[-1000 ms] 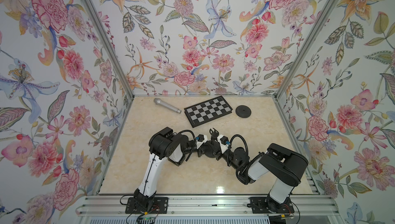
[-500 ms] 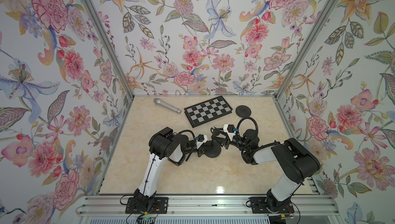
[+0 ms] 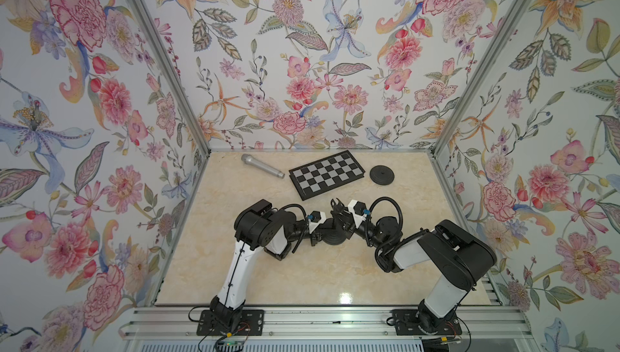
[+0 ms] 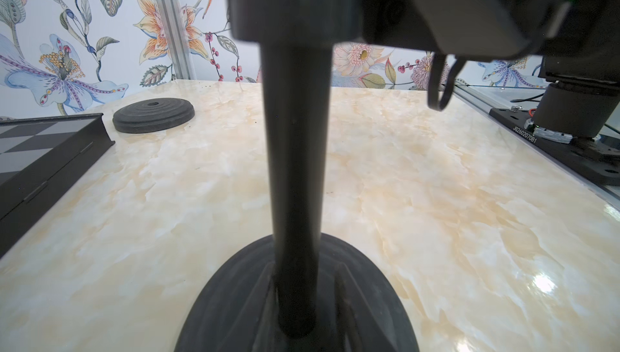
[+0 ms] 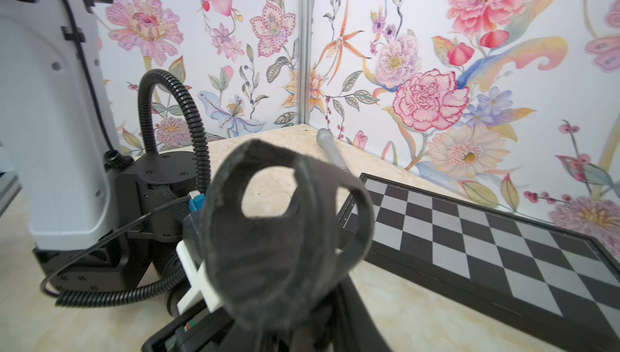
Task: Assemble a microphone stand
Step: Screw the microphone stand pole into the microphone stand base.
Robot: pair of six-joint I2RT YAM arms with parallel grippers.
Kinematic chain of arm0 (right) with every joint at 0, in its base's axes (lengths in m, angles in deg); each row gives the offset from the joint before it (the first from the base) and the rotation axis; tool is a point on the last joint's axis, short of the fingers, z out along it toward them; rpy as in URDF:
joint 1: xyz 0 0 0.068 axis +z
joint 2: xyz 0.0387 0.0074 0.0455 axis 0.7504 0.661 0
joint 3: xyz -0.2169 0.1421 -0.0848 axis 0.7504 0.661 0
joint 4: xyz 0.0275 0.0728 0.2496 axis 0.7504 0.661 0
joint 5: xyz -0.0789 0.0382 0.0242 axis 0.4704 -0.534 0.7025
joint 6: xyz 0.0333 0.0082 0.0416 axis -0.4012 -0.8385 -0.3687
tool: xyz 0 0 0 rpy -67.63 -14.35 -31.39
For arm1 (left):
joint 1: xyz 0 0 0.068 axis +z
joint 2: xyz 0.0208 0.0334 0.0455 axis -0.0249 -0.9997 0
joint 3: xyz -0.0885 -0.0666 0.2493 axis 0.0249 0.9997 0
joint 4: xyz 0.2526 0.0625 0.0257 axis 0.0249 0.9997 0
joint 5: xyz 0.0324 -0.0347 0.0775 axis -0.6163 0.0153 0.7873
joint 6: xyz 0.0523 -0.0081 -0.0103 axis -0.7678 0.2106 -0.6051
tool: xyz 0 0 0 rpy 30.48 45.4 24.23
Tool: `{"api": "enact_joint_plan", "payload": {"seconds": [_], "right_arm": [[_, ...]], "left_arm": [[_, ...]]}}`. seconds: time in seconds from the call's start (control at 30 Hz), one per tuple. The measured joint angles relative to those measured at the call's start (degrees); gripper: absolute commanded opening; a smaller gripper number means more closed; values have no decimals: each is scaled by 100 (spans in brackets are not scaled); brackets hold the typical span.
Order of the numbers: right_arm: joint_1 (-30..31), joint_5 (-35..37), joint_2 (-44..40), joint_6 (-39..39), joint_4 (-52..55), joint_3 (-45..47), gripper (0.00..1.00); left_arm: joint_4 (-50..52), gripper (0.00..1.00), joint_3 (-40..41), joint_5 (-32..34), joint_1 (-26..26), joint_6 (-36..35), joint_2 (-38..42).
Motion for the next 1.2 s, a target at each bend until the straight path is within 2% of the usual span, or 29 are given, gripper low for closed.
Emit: {"api": "enact_joint_plan", "payload": {"seconds": [0.1,0.17,0.23,0.33,0.37,0.4,0.5,0.67,0.77,0.87,0.93,0.97,1.07,1.2], "right_arm": [[990,2223,212,7,-284,-35,0],[1320,3110,448,9,-599,-76,0],[1447,3497,476,31,-603,-120,0],[1421,3480,422,52,-590,-85,29],[1346,3285,367,48,-584,-31,40],[1266,3023,321,20,-540,35,45],[695,1513,289,-48,-203,358,56],[-575,-1191,98,17,457,400,58],[-994,-2321,-181,280,1178,4,58],[-1145,-3060,-374,656,1919,-535,58],[-1233,-3436,-407,828,2256,-824,55],[-1290,-3591,-407,894,2402,-938,50],[-1464,-3893,-404,1008,2747,-1137,22],[-1510,-3991,-400,977,2924,-1185,4]], "left_arm": [[-2,30,2,-26,0,94,0],[-2,30,4,-35,-2,111,0],[-2,30,4,-35,-2,109,0],[-2,30,4,-39,-2,109,0],[-2,30,4,-48,-2,109,0],[-2,30,4,-50,-2,109,0],[-2,30,4,-50,-2,105,0],[-2,31,2,-52,-4,103,0],[-2,31,2,-52,-4,101,0],[-2,31,-2,-55,-4,101,-2],[-2,31,-11,-70,-4,107,-7],[-2,31,-24,-74,-4,109,-13],[0,31,-42,-76,-7,114,-24],[-4,31,-120,-17,-22,83,-107]]}}
